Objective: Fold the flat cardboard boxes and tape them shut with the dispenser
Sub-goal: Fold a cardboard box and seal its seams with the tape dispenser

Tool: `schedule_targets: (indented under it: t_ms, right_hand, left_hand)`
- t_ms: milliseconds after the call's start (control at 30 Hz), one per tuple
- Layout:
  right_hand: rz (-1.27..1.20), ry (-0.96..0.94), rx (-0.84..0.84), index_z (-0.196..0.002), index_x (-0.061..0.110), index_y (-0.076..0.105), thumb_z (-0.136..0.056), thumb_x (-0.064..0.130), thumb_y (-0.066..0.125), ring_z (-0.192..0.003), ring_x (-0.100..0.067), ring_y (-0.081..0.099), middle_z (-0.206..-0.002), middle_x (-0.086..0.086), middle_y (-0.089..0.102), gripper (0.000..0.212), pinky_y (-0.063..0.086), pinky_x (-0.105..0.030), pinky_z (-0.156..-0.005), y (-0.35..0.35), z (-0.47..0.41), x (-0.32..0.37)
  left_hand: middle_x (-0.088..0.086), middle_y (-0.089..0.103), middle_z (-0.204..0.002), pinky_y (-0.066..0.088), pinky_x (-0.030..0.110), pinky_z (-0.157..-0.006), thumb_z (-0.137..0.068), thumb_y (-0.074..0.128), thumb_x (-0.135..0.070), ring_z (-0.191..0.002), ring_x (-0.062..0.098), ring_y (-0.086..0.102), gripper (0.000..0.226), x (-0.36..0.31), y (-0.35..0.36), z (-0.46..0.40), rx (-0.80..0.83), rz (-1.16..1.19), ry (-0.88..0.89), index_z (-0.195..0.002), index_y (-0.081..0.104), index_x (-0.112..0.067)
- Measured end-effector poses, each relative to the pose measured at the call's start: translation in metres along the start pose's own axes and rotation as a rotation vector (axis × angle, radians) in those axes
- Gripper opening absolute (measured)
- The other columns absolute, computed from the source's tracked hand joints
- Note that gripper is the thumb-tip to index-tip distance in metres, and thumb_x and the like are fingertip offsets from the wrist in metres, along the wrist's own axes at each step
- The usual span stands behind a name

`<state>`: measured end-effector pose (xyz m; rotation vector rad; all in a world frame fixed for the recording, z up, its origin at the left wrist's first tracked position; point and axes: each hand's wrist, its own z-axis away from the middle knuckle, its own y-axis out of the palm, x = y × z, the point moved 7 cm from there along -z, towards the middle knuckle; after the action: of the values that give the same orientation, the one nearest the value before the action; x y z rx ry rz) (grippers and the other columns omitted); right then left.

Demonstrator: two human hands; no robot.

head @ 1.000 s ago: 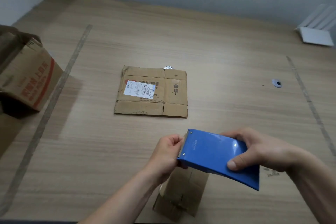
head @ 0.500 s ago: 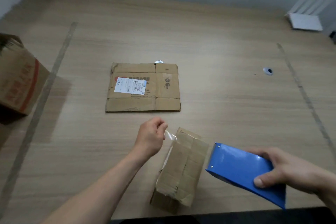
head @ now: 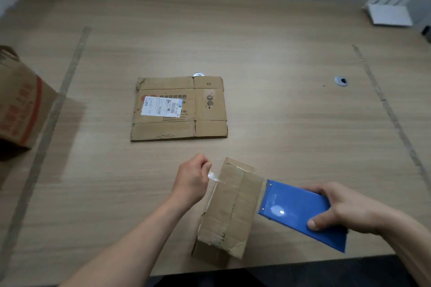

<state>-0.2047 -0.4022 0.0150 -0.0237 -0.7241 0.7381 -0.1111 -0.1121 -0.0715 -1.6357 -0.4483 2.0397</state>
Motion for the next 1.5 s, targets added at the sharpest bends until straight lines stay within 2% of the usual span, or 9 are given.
schedule_targets:
  t_ms: [400, 467, 533, 600, 733, 800, 900, 1167, 1500]
  right_hand:
    - [0.022, 0.063, 0.013, -0.103, 0.037, 0.076, -0.055, 0.027, 0.082, -0.090, -0.024, 0.074, -0.096, -0.002, 0.078, 0.050, 0.056, -0.040, -0.080, 0.001, -0.020, -0.003]
    - [0.037, 0.060, 0.019, -0.105, 0.036, 0.076, -0.057, 0.024, 0.081, -0.089, -0.022, 0.074, -0.096, -0.002, 0.078, 0.049, 0.057, -0.043, -0.083, 0.001, -0.021, -0.002]
    - [0.034, 0.068, 0.025, -0.105, 0.035, 0.076, -0.058, 0.022, 0.081, -0.085, -0.019, 0.073, -0.095, -0.002, 0.078, 0.048, 0.057, -0.039, -0.079, 0.001, -0.020, -0.002]
    - [0.022, 0.063, 0.037, -0.104, 0.035, 0.076, -0.059, 0.021, 0.081, -0.083, -0.016, 0.072, -0.094, -0.002, 0.078, 0.047, 0.055, -0.033, -0.075, 0.001, -0.020, -0.002]
    - [0.037, 0.075, 0.043, -0.108, 0.035, 0.074, -0.060, 0.024, 0.081, -0.087, -0.019, 0.073, -0.096, 0.000, 0.078, 0.050, 0.055, -0.037, -0.077, 0.002, -0.023, -0.006]
    - [0.054, 0.067, 0.046, -0.111, 0.035, 0.073, -0.062, 0.025, 0.081, -0.093, -0.025, 0.073, -0.100, -0.002, 0.077, 0.050, 0.057, -0.046, -0.084, 0.003, -0.026, -0.008]
    - [0.053, 0.054, 0.057, -0.112, 0.038, 0.072, -0.063, 0.025, 0.081, -0.099, -0.030, 0.071, -0.103, -0.003, 0.077, 0.051, 0.055, -0.051, -0.090, 0.003, -0.027, -0.005]
    - [0.004, 0.011, 0.110, -0.118, 0.042, 0.069, -0.065, 0.025, 0.080, -0.095, -0.015, 0.069, -0.106, 0.002, 0.074, 0.056, 0.055, -0.034, -0.086, -0.001, -0.014, -0.015]
    - [0.111, 0.093, 0.043, -0.110, 0.036, 0.073, -0.061, 0.032, 0.081, -0.093, -0.020, 0.073, -0.098, 0.003, 0.077, 0.049, 0.055, -0.041, -0.089, -0.007, -0.006, -0.031]
  left_hand:
    - [-0.004, 0.060, -0.074, 0.035, 0.031, -0.064, -0.097, 0.055, -0.017, -0.083, 0.024, 0.059, 0.025, 0.009, 0.039, 0.004, 0.170, -0.074, -0.121, -0.073, 0.054, -0.022]
    - [0.004, 0.066, -0.091, 0.043, 0.033, -0.074, -0.099, 0.053, -0.021, -0.099, 0.031, 0.062, 0.011, 0.010, 0.041, 0.002, 0.202, -0.127, -0.139, -0.091, 0.060, -0.020]
    - [0.016, 0.066, -0.114, 0.051, 0.037, -0.082, -0.098, 0.054, -0.032, -0.106, 0.037, 0.063, 0.042, 0.024, 0.043, 0.001, 0.253, -0.166, -0.249, -0.135, 0.045, -0.015]
    - [0.019, 0.065, -0.116, 0.057, 0.040, -0.076, -0.094, 0.057, -0.041, -0.096, 0.038, 0.068, 0.069, 0.038, 0.037, 0.005, 0.309, -0.206, -0.366, -0.148, 0.020, -0.019]
    - [0.007, 0.023, -0.162, 0.019, 0.033, -0.121, -0.098, 0.048, -0.043, -0.149, 0.023, 0.021, 0.071, -0.013, 0.014, 0.024, 0.118, -0.318, 0.082, -0.156, 0.019, -0.017]
    - [-0.002, -0.015, -0.165, -0.007, 0.040, -0.120, -0.089, 0.036, -0.070, -0.150, 0.019, -0.019, 0.089, -0.061, 0.039, 0.058, 0.336, -0.451, 0.443, -0.158, 0.001, -0.026]
    - [0.003, -0.040, -0.155, -0.021, 0.053, -0.114, -0.070, 0.041, -0.091, -0.138, 0.029, -0.044, 0.123, -0.062, 0.076, 0.084, 0.566, -0.788, 0.576, -0.154, -0.020, -0.024]
    - [0.008, -0.040, -0.155, -0.011, 0.059, -0.116, -0.072, 0.047, -0.078, -0.137, 0.033, -0.045, 0.119, -0.046, 0.085, 0.084, 0.533, -0.948, 0.590, -0.153, -0.021, -0.023]
    - [0.010, -0.033, -0.158, -0.013, 0.060, -0.116, -0.068, 0.050, -0.076, -0.139, 0.035, -0.041, 0.116, -0.045, 0.085, 0.081, 0.533, -0.975, 0.591, -0.155, -0.012, -0.031]
